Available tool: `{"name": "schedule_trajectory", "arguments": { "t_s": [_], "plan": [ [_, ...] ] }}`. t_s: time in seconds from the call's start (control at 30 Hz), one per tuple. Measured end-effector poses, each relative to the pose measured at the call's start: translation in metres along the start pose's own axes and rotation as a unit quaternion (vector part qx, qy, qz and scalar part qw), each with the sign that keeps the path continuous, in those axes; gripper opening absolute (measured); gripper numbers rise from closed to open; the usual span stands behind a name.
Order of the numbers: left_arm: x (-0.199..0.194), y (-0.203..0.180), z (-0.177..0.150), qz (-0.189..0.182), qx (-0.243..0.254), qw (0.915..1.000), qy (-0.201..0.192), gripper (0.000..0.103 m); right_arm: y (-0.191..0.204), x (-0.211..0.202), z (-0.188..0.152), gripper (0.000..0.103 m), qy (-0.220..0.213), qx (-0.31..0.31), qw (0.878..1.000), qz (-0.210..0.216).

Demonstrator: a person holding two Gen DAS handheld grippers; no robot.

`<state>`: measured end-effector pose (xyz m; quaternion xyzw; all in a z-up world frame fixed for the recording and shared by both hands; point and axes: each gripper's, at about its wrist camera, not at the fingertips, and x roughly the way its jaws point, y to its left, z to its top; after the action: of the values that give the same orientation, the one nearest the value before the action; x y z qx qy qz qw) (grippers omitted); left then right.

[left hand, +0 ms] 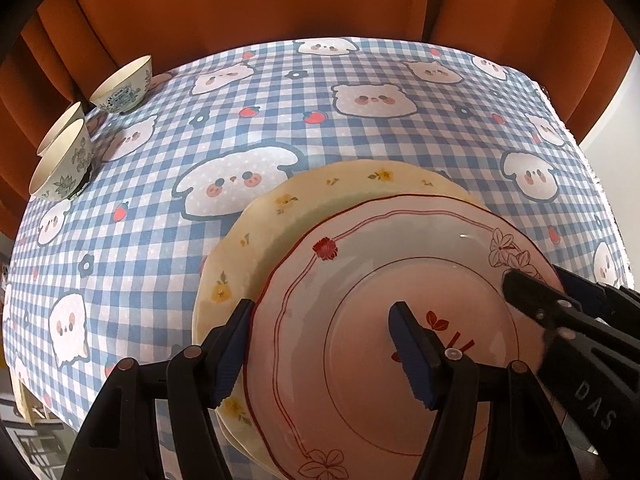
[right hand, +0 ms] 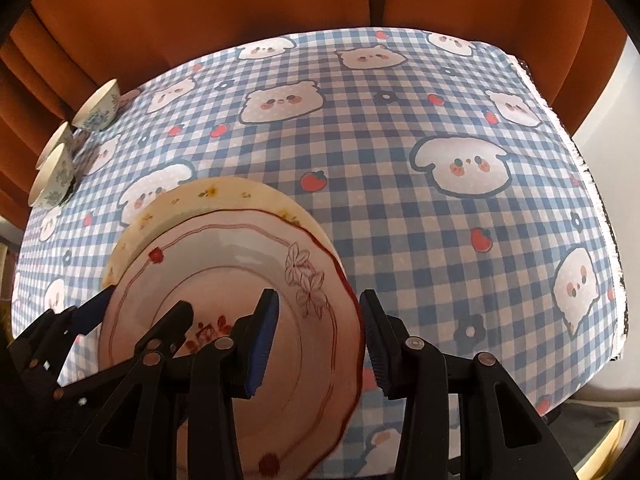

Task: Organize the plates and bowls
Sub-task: 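Lower the red-rimmed plate onto the yellow-flower plates with both grippers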

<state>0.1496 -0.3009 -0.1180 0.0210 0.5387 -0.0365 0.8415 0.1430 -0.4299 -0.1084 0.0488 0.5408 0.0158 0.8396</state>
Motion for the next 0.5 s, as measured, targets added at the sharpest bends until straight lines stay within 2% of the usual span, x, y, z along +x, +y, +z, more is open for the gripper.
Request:
{"name": "schedule_trajectory", "arguments": {
  "t_s": [0.07,0.27,0.5],
  "plan": [
    [0.000,0.000,0.000,-0.003,-0.007,1.0000,0.000,0.069,-0.003,0.000,0.000,0.029,0.002,-0.002,1.000,-0.007],
    [-0.003,0.006,0.004,-0.012,-0.026,0.9996,0.007,0.069,-0.004,0.000,0.001,0.029,0.003,-0.001,1.000,-0.012],
    [-0.008,0.011,0.009,0.002,-0.032,0.9995,-0.005,0.069,0.001,0.000,0.005,0.029,-0.001,-0.002,1.000,-0.005]
  ]
}}
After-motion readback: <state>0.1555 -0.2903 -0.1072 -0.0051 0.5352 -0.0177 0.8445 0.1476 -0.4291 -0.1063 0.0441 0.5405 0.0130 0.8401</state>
